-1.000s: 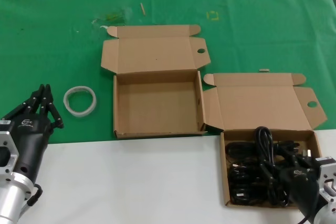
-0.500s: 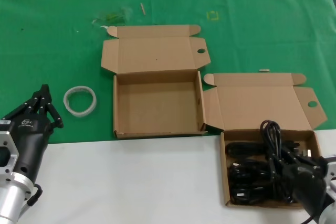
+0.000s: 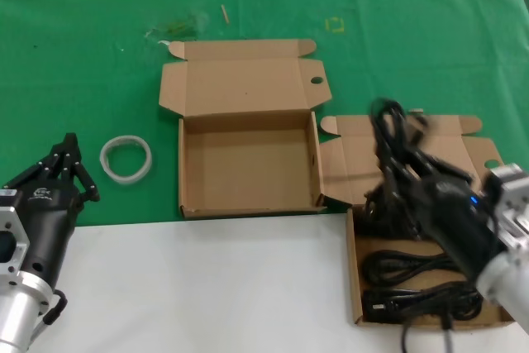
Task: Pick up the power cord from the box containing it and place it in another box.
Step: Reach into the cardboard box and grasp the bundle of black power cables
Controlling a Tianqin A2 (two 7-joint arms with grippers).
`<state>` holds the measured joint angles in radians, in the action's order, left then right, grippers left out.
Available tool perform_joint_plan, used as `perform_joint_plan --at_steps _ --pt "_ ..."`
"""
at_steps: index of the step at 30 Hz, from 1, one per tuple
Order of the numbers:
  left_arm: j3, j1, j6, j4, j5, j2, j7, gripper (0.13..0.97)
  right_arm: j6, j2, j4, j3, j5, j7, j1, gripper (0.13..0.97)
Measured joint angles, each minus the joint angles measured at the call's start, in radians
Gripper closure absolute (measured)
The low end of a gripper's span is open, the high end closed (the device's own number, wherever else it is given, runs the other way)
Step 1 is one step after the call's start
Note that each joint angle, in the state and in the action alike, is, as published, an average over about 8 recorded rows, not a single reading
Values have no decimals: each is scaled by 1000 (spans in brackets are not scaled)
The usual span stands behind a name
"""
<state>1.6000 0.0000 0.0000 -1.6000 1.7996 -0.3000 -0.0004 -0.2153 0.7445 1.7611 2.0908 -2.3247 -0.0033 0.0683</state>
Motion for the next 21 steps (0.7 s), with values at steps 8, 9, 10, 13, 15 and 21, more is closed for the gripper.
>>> perform_joint_plan --at_steps 8,9,10,13,15,21 --pt "0 0 0 0 0 0 0 957 -22 -15 -51 160 -76 -66 194 880" --pt "0 0 0 0 0 0 0 957 -23 -14 -59 172 -84 -69 205 880" --pt "0 0 0 0 0 0 0 957 -23 -11 -66 183 -92 -71 215 880" --pt "0 0 0 0 0 0 0 957 -27 0 -76 208 -117 -76 240 880" --pt "0 0 0 0 0 0 0 957 -34 16 -68 218 -134 -78 248 880" --pt "0 0 0 0 0 0 0 957 -64 118 29 188 -162 -69 190 880"
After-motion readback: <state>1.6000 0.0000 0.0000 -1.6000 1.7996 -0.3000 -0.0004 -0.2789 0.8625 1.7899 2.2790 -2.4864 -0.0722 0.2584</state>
